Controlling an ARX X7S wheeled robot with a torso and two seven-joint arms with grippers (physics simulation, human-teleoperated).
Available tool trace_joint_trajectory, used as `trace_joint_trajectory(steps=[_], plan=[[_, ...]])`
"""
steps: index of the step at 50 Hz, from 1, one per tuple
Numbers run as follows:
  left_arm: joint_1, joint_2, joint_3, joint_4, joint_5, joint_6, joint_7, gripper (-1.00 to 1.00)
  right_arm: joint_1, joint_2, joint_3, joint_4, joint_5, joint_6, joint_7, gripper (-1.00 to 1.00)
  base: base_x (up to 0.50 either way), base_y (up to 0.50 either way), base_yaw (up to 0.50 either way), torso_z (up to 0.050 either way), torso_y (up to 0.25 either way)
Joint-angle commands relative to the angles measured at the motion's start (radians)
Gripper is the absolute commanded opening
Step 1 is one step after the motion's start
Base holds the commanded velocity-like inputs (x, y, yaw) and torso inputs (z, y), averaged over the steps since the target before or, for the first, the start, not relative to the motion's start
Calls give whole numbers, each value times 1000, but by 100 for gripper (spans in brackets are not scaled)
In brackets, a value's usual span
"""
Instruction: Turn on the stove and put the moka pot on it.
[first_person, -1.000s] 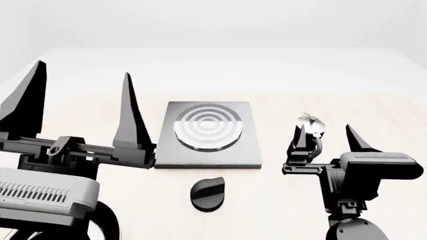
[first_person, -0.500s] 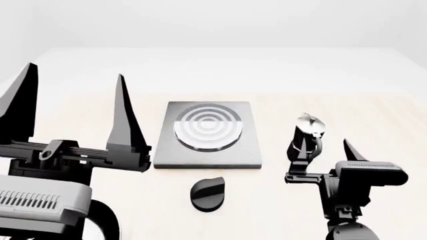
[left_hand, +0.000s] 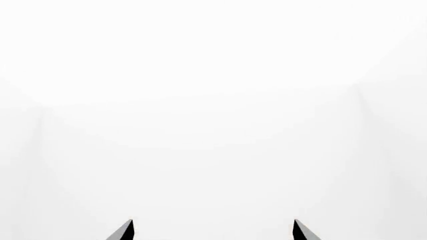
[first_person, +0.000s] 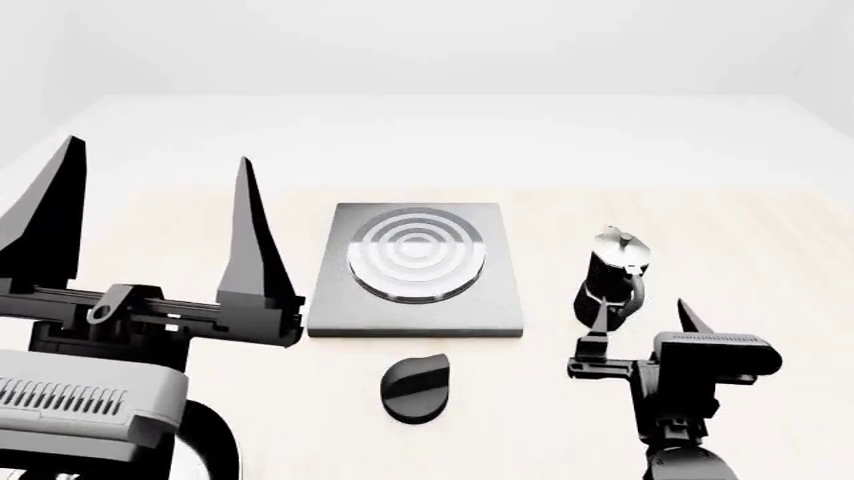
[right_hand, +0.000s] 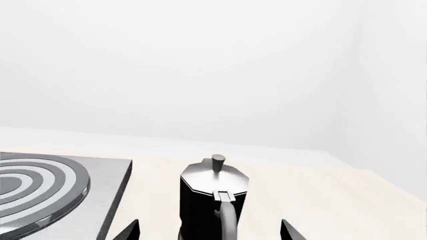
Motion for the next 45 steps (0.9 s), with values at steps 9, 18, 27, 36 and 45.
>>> trace_joint_trajectory(steps=[9, 18, 27, 36, 45], plan=[[14, 1, 0, -11, -1, 22, -4, 100, 83, -36, -15, 213, -23, -55, -18, 100, 0, 0, 0, 0, 0], [21, 7, 8, -32, 0, 42, -1, 100, 164, -55, -17, 383, -35, -130, -44, 100, 0, 0, 0, 0, 0], [13, 7, 10, -28, -6, 30, -3, 100, 187, -65, -27, 402, -41, -138, -48, 100, 0, 0, 0, 0, 0], [16, 2, 9, -17, -7, 22, -8, 100, 204, -73, -27, 441, -43, -162, -48, 100, 0, 0, 0, 0, 0], [23, 1, 10, -25, -7, 36, -7, 100, 218, -71, -30, 460, -48, -142, -41, 100, 0, 0, 0, 0, 0]])
